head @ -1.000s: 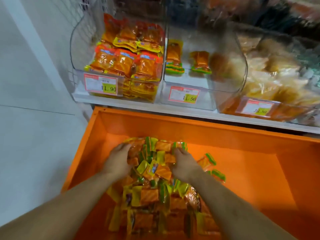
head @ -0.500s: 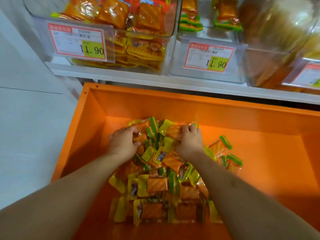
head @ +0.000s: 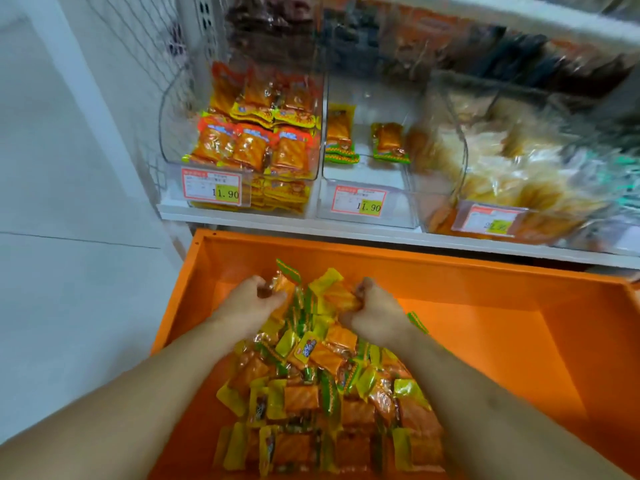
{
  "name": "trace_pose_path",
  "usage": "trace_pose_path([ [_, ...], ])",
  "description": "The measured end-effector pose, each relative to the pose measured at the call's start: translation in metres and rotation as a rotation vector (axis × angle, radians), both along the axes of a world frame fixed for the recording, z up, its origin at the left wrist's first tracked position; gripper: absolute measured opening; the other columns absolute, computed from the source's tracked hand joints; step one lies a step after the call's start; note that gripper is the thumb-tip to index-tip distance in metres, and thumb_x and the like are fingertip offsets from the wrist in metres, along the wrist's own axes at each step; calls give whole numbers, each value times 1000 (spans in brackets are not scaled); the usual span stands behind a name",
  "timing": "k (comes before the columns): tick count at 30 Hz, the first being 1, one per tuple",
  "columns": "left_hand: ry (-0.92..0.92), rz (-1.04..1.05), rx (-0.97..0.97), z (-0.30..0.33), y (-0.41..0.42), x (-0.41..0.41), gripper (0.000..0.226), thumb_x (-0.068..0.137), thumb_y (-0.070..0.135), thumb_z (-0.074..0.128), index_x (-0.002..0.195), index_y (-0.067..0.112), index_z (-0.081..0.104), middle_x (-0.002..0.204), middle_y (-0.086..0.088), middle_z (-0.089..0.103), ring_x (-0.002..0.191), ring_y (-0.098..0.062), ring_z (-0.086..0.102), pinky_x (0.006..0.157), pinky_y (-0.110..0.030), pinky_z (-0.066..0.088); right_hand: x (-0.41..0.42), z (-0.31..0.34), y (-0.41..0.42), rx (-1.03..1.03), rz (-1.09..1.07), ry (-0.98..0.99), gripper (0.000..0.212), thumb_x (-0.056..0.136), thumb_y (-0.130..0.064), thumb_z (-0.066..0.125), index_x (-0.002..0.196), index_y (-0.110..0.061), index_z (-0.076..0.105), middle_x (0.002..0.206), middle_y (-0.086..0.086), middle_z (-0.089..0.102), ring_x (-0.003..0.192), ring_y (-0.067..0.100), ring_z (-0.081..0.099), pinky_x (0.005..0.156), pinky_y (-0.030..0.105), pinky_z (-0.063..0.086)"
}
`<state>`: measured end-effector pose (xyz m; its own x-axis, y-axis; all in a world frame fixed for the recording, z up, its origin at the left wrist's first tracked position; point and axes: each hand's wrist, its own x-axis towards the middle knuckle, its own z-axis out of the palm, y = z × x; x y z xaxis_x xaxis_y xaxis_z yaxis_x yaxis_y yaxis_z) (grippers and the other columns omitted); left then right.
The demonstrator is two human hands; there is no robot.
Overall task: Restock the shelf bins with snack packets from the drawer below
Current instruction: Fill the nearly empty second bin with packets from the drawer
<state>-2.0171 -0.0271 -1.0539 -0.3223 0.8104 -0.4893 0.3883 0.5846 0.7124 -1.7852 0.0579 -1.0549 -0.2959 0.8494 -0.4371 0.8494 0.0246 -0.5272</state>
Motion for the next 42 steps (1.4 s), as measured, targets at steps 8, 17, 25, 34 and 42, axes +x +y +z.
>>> trace_pose_path([
  [8, -435, 119, 139, 119, -38, 40, 15, 92, 33, 74, 91, 20, 67, 85, -7, 70, 84, -28, 68, 72, -39, 53, 0, 125, -57, 98, -12, 341, 45, 80, -25, 89, 96, -28, 47, 76, -6, 64, 57, 13, 60, 56, 39, 52],
  [17, -792, 36, 312, 191, -79, 33, 18, 89, -1, 72, 105, 4, 67, 100, -18, 62, 90, -30, 68, 72, -39, 60, 6, 191, -107, 64, -20, 637, 21, 92, -2, 73, 103, -17, 62, 81, -5, 71, 69, 13, 66, 60, 39, 53],
  [25, -276, 56, 478, 195, -70, 25, 90, 73, 3, 91, 129, 58, 49, 85, -7, 75, 79, -23, 78, 65, -41, 64, 2, 201, -96, -162, -90, 830, 21, 93, 0, 71, 111, -4, 63, 103, 17, 77, 93, 44, 74, 73, 39, 57],
  [34, 35, -33, 495, 196, -50, 24, 78, 66, 41, 95, 123, 61, 46, 87, 29, 70, 77, 1, 69, 76, -33, 60, -10, 191, -72, -299, -106, 916, 42, 76, -23, 81, 111, -7, 65, 106, 32, 70, 97, 48, 71, 86, 58, 59],
  [42, 216, -124, 469, 198, -51, 16, 68, 74, 63, 81, 129, 54, 43, 124, 33, 51, 117, 3, 50, 90, -27, 43, -5, 199, -62, 4, 29, 650, 16, 87, -18, 81, 93, -20, 66, 90, 22, 72, 80, 44, 74, 64, 65, 59],
])
